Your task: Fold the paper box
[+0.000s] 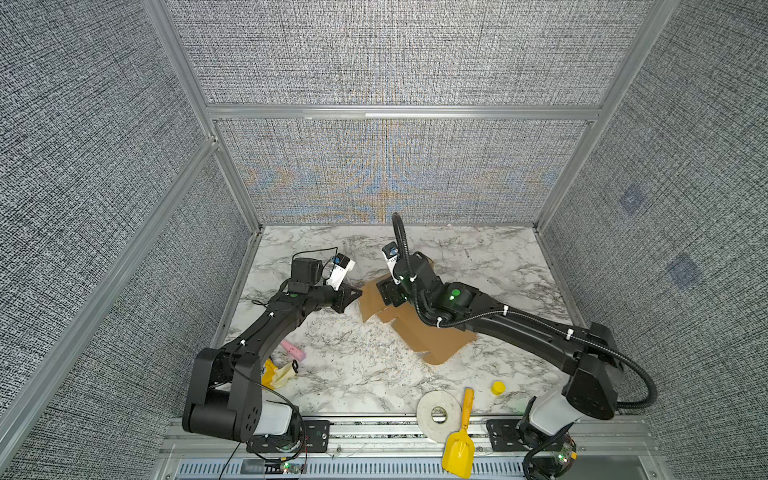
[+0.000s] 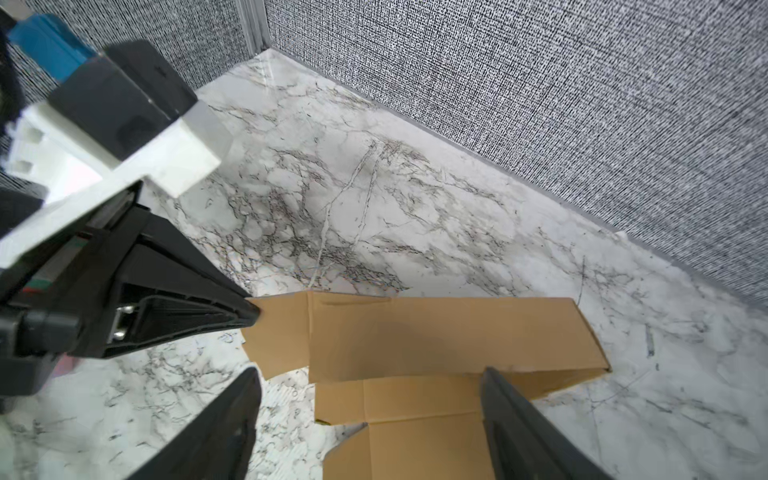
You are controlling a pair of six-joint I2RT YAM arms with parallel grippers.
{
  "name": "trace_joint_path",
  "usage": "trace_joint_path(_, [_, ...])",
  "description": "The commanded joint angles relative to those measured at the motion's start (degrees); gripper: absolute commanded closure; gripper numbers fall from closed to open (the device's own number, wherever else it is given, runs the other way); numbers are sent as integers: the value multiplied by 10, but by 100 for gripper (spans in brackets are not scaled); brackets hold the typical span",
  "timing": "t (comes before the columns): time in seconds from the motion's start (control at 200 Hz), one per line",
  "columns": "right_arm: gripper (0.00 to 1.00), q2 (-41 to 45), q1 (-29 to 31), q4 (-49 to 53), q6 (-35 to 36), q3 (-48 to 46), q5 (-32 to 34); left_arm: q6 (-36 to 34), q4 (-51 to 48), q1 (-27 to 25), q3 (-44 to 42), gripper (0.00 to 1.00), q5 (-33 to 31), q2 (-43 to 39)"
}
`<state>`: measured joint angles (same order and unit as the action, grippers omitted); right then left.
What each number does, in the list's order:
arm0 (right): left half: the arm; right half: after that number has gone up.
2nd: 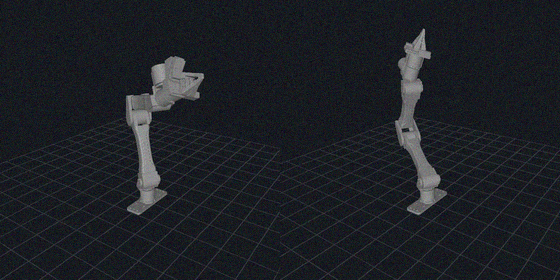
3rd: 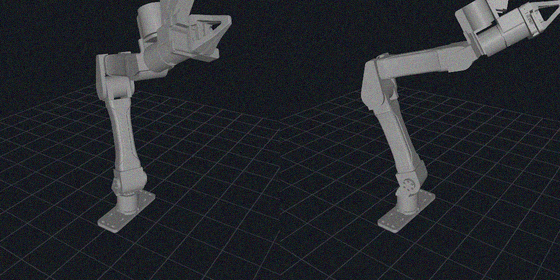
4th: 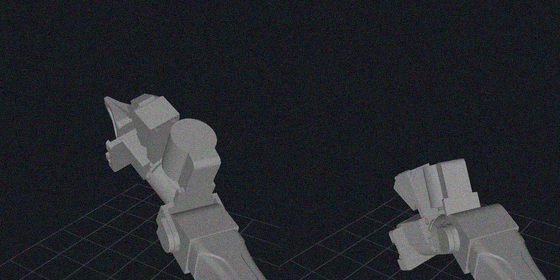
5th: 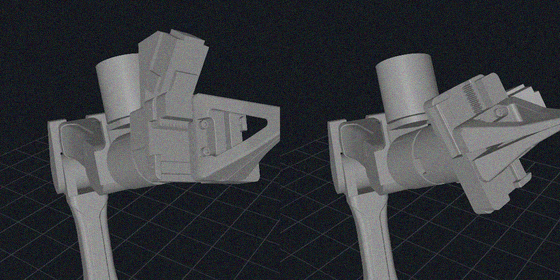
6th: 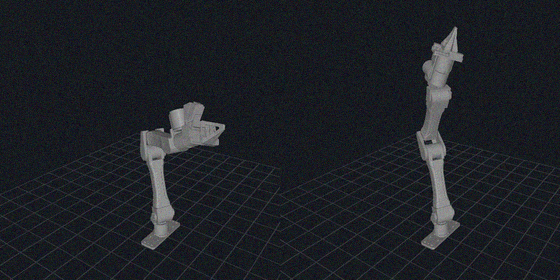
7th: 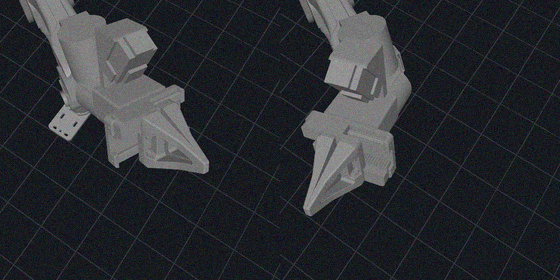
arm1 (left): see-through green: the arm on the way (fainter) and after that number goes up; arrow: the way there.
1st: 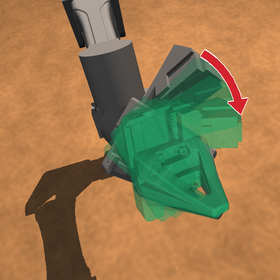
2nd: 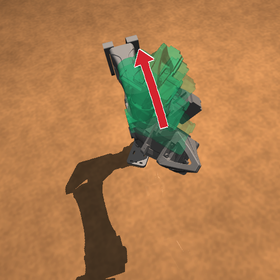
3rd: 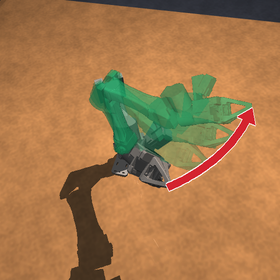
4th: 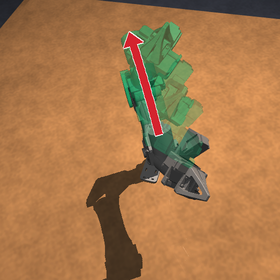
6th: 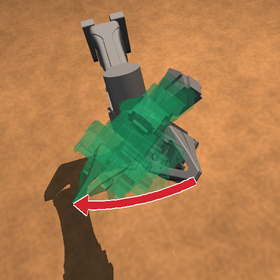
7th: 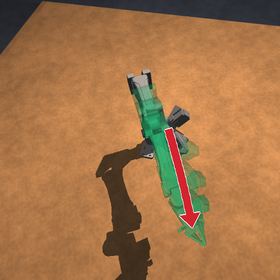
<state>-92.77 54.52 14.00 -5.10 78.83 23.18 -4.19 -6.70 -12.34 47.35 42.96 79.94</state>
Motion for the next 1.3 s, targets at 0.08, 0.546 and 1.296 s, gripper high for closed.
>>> trace_joint_path(0.08, [18, -23, 5, -11, 116, 4, 47, 7, 33, -2, -9, 100, 1, -12])
trace_joint_path(0.546, [21, -49, -25, -29, 121, -19, 3, -4, 34, -16, -10, 100, 1, -13])
trace_joint_path(1.296, [30, -68, -39, -40, 144, -48, 37, -18, 22, -17, -3, 100, -7, -15])
